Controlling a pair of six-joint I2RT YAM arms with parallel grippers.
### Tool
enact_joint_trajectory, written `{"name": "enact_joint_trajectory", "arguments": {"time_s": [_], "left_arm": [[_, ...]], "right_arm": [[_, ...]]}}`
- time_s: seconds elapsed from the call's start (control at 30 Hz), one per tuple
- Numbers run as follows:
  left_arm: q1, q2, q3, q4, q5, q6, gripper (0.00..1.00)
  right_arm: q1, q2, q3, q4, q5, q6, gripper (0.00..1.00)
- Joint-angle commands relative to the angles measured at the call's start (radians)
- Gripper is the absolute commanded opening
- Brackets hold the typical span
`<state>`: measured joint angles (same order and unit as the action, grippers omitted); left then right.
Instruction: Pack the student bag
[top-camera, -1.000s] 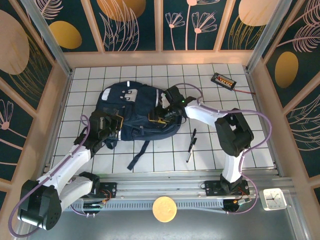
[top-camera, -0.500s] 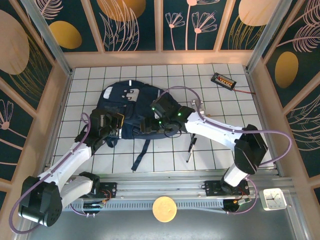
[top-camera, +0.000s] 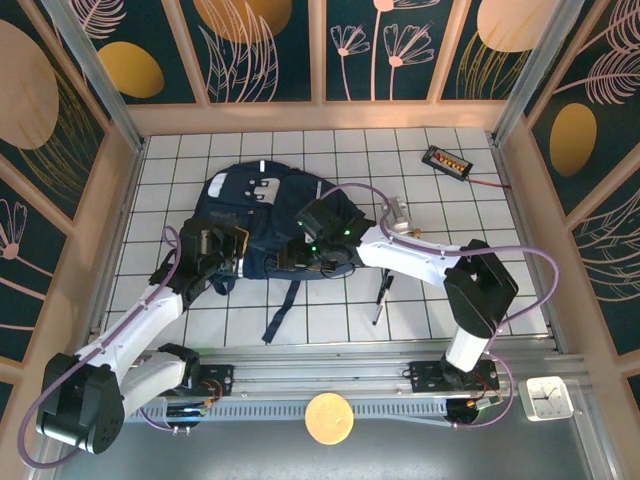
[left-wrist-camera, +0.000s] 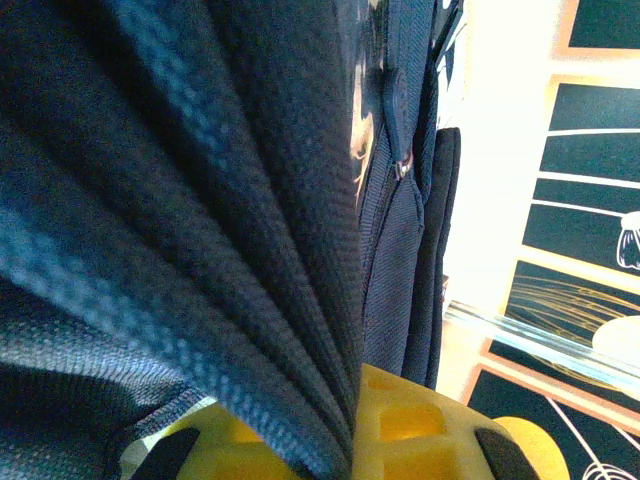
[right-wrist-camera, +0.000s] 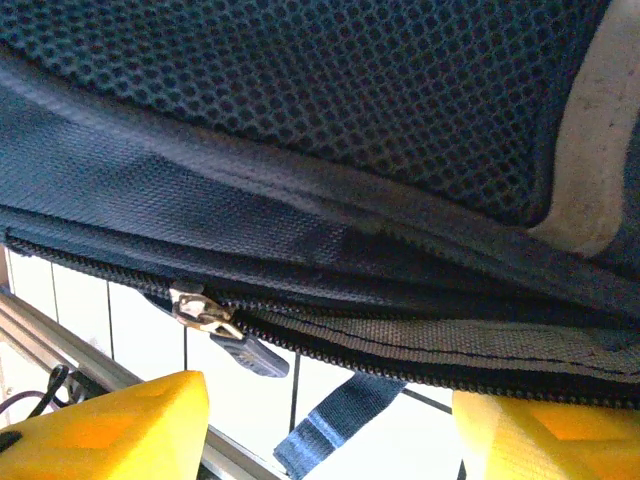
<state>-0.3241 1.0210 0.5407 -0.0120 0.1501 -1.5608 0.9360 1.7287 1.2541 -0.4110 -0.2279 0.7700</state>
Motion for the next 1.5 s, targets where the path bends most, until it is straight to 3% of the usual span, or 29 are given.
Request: {"name": "enact_joint_trajectory", "arguments": {"time_s": [0.0, 0.73, 1.07, 1.47], "left_arm": [[-0.021, -0.037, 0.043, 0.080, 0.082, 0.017, 0.00], [-0.042, -0.039, 0.048, 0.084, 0.063, 0.000, 0.00], [-0.044, -0.047, 0.038, 0.089, 0.052, -0.008, 0.00], [-0.043, -0.049, 0.038, 0.089, 0.046, -0.010, 0.00]], "right_arm": [[0.022, 0.035, 0.050, 0.000, 0.032, 0.017, 0.63], [0.061, 0.091, 0.163, -0.096, 0.216, -0.011, 0.43], [0.066, 0.086, 0.160, -0.132, 0.240, -0.047, 0.36], [0.076, 0.071, 0.141, -0.128, 0.286, -0.081, 0.20]]}}
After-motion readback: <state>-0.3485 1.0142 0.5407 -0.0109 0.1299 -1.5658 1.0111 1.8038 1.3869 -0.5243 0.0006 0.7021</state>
